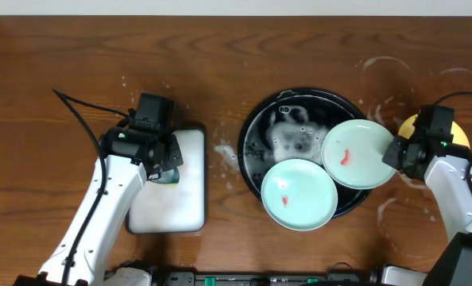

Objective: Clean dirty plates on tray and stack at the side
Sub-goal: 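Grip the rim of the upper pale green plate with the right gripper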

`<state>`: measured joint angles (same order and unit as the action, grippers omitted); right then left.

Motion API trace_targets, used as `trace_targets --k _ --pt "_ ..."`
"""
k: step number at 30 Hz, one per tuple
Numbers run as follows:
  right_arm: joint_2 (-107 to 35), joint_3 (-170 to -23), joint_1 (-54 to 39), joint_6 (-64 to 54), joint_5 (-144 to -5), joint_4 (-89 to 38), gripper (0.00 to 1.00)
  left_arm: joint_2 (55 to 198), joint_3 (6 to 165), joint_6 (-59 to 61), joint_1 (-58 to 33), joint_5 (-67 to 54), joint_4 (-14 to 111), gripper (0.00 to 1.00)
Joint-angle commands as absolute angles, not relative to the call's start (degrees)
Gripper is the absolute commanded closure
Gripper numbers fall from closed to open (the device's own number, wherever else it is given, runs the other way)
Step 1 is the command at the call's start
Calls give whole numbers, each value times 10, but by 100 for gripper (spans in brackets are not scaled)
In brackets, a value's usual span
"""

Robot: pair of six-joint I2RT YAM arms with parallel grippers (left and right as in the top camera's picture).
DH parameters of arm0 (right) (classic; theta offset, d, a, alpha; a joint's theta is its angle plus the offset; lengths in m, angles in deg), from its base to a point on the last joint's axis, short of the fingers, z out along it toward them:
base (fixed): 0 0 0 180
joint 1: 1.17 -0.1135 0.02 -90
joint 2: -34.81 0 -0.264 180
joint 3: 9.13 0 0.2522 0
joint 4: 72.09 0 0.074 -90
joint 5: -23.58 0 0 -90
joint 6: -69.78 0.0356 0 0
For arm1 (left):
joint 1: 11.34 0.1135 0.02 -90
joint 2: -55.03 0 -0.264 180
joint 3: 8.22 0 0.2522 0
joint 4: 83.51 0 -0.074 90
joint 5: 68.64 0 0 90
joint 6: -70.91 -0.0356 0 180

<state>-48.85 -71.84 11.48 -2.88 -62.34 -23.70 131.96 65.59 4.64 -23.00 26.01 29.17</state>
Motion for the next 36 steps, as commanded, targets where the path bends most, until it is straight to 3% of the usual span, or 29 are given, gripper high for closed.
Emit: trace_targets --k 1,7,9,10,11,15,20,26,28,30,36 --pt "-488 -719 118 -27 -682 -266 99 1318 654 40 -227 263 288 93" --pt "-488 -719 111 -27 -794 -348 99 1319 654 40 -227 263 289 92" --pt "-488 -719 104 -34 -772 -357 99 1318 654 40 -227 263 289 92" --pt "-488 -719 104 -36 -749 -351 93 1318 654 40 -227 263 288 92" --pt "-488 -719 107 -36 -711 -339 70 1318 654 40 -227 263 287 92" --pt "-488 -719 113 -51 -629 -315 48 1318 654 40 -227 263 281 93" --pt "-488 -706 115 -53 -598 -274 53 1318 654 40 -227 263 282 93" --pt "-488 -635 115 -43 -602 -334 66 1319 654 40 -227 263 282 93" --pt "-488 -621 115 -33 -604 -354 76 1319 654 40 -227 263 282 92" --pt "-488 -622 115 -31 -619 -368 99 1318 654 40 -227 263 282 93" --pt "-474 -654 115 -31 -755 -407 99 1318 654 40 -227 263 284 92"
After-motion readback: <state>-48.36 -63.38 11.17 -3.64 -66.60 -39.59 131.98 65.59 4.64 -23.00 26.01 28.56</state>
